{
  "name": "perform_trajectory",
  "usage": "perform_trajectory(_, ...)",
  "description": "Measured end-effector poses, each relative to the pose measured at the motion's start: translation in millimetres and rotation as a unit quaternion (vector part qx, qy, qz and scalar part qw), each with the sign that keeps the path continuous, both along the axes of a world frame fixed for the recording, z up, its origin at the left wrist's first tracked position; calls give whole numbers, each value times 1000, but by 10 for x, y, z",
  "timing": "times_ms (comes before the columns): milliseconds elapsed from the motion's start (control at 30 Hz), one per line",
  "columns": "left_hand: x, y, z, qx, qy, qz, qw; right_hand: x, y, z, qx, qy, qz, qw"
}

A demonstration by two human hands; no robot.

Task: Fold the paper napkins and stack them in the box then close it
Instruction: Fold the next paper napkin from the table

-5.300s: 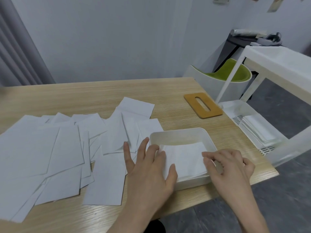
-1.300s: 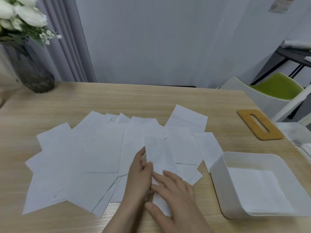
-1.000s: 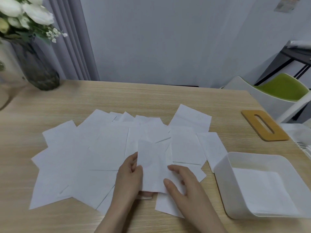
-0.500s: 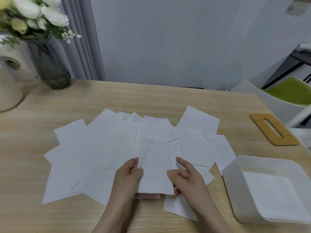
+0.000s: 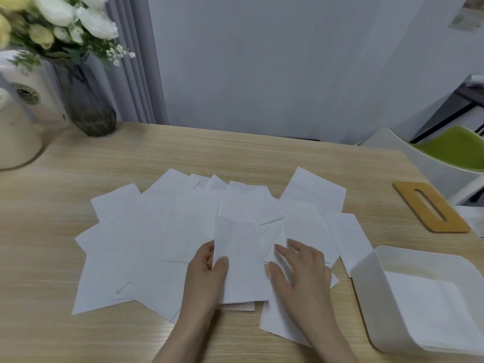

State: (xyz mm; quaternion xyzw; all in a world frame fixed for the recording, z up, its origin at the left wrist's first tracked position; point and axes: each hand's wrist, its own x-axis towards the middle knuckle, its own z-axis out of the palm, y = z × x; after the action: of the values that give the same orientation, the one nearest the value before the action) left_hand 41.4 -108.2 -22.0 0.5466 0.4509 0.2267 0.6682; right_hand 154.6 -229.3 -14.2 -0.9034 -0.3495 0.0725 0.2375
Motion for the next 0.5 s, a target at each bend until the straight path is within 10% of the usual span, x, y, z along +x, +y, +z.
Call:
perform_trajectory(133,-10,37,-68,-18,-7,4,1000,33,-48,-68,-142,-13,20,990)
perform_trajectory(500,-28,50,-102,-30,-23,2,999,-29,-111,-59,-169,-50,36,984)
